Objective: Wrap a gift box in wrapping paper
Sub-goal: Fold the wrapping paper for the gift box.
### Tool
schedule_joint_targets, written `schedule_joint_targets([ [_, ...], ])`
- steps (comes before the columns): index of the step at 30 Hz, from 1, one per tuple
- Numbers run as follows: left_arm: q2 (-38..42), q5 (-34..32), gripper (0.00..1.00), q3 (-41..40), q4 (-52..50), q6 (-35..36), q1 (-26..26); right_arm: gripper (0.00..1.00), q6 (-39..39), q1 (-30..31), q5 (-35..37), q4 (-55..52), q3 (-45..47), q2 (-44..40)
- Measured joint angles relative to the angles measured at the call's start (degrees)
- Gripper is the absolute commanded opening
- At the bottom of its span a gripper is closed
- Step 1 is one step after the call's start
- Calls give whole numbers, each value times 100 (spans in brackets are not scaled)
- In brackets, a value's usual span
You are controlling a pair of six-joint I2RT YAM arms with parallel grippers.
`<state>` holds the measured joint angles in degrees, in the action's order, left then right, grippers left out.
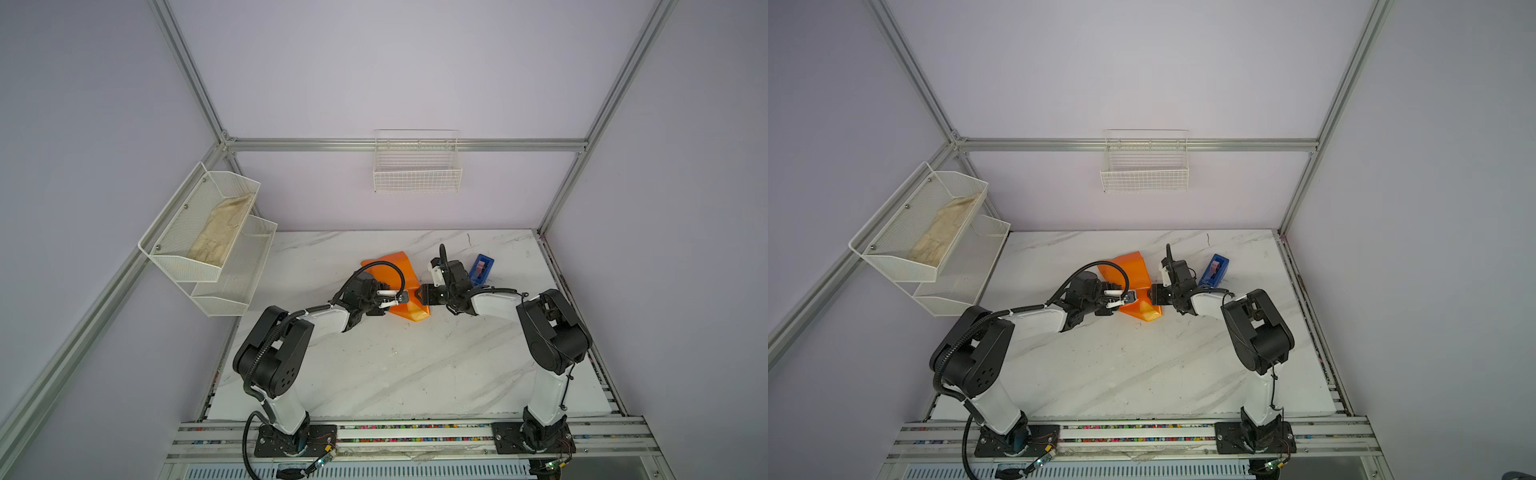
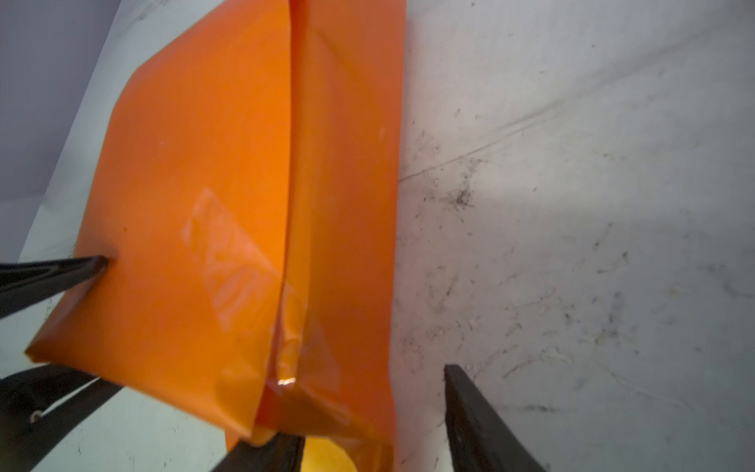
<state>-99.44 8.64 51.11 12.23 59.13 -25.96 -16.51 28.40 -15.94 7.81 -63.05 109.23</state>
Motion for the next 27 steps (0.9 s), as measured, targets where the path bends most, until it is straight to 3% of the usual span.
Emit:
schedule_joint_targets([
  [16,-11,-33,45,26,-33,0,7,6,-258,4,-166,72,-168,212],
  [21,-17,-20,59,57,-136,-2,4,3,-380,15,-181,85,-168,210],
  [27,-26,-22,65,74,-195,-138,-42,3,-463,52,-184,83,-168,210],
])
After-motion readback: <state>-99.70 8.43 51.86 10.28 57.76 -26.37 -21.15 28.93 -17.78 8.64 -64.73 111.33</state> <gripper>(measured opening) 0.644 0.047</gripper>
